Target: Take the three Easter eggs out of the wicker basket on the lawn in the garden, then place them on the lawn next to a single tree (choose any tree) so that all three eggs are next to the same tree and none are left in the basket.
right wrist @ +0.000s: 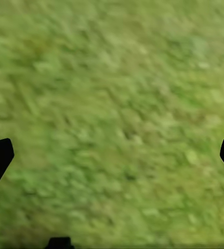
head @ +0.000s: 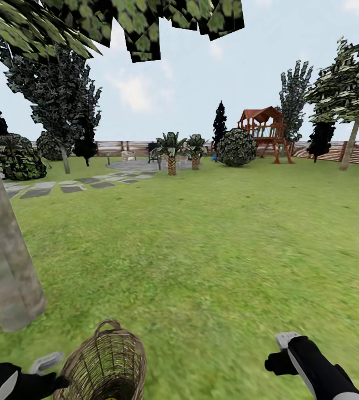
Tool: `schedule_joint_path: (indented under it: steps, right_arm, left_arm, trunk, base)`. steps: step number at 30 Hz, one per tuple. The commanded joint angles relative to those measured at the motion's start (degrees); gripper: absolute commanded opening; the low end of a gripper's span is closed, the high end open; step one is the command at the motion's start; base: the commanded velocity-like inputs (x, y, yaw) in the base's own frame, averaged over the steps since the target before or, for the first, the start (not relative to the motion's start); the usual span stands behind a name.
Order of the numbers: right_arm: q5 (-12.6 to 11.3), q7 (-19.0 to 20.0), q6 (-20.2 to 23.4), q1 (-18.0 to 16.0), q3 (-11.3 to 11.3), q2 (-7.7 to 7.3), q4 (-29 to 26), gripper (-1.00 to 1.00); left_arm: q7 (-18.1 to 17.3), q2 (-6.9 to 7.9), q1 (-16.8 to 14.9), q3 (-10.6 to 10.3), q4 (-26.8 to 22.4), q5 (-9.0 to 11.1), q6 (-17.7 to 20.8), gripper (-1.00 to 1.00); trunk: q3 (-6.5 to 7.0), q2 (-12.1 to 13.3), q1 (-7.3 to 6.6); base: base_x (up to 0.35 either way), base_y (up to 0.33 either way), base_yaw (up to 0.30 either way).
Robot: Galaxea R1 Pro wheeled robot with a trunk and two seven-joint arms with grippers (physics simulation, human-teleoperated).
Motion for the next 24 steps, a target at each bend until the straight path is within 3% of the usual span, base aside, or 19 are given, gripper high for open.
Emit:
schedule_joint_path:
  steps: [1, 3, 6, 8, 11, 24]
  right_arm:
    - [0.58, 0.36, 0.22, -0.03, 0.22, 0.17, 0.29, 1.00]
    - [0.63, 0.32, 0.21, -0.03, 0.24, 0.58, 0.90, 1.00]
    - [0.68, 0.33, 0.20, -0.03, 0.24, 0.84, 1.24, 1.00]
    - [0.69, 0.36, 0.20, -0.03, 0.19, 0.86, 1.29, 1.00]
    - [0.70, 0.37, 0.20, -0.03, 0.18, 0.89, 1.33, 1.00]
    - [0.70, 0.33, 0.20, -0.03, 0.26, 1.27, 1.39, 1.00]
  left_arm:
    - [5.29, -0.54, 0.00, 0.58, 0.13, -0.41, -0.50, 1.00]
    - [11.70, -1.48, 0.01, 0.65, 1.35, -0.22, -2.39, 1.00]
    - [15.69, -2.46, 0.02, 0.74, 3.64, -0.13, -4.52, 1.00]
    - [16.65, -3.57, 0.02, 0.81, 4.84, -0.10, -5.03, 1.00]
    - [17.04, -4.01, 0.02, 0.93, 5.29, -0.11, -5.26, 1.00]
    - [16.69, -4.11, 0.02, 1.04, 4.69, 0.12, -5.37, 1.00]
  trunk:
    - [-0.07, -0.03, 0.00]
    - [-0.07, -0.03, 0.00]
    - [-0.07, -0.03, 0.00]
    - [-0.07, -0.03, 0.00]
    - [-0.07, -0.03, 0.00]
    - [-0.07, -0.03, 0.00]
  base:
    - [0.000, 0.000, 0.000]
    - [0.000, 0.000, 0.000]
    - [0.000, 0.000, 0.000]
    - [0.000, 0.000, 0.000]
    - [0.000, 0.000, 0.000]
    - [0.000, 0.000, 0.000]
